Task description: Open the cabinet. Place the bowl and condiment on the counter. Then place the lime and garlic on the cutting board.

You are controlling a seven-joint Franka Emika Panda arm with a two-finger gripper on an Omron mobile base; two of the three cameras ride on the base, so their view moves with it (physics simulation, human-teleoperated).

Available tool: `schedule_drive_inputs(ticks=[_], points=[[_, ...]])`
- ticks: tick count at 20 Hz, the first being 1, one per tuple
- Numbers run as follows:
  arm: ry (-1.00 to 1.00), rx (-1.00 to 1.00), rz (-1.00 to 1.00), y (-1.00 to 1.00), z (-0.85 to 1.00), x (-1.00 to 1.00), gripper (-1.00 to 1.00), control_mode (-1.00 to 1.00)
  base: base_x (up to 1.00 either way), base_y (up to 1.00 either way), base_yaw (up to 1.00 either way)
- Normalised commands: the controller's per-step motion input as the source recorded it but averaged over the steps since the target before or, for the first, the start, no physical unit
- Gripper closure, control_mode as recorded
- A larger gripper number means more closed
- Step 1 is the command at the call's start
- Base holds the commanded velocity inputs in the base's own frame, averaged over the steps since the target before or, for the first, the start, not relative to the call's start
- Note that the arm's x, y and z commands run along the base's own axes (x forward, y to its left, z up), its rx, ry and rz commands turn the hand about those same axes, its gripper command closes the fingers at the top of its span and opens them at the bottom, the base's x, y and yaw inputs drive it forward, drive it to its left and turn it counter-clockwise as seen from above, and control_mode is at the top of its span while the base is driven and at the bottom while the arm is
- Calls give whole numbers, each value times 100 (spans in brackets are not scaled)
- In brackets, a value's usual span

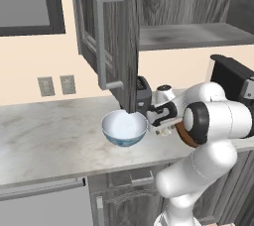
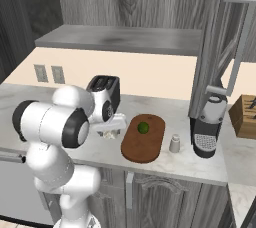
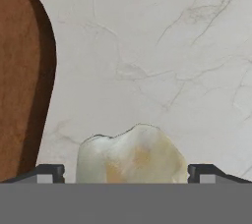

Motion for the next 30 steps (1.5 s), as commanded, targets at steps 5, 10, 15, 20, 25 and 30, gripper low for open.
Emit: schedule_drive_inputs(ticks=[5, 10, 15, 20, 25, 30], points=[[0, 0, 2, 0, -2, -2, 100, -100, 0, 0, 0], [0, 0, 0, 0, 31, -19, 100, -100, 0, 0, 0], [-2, 0, 0, -16, 87, -1, 100, -100, 0, 0, 0], [0, 0, 0, -48, 62, 6, 100, -100, 0, 0, 0], [0, 0, 0, -40, 1, -32, 100, -100, 0, 0, 0], [0, 0, 0, -14, 0, -58, 100, -100, 0, 0, 0]])
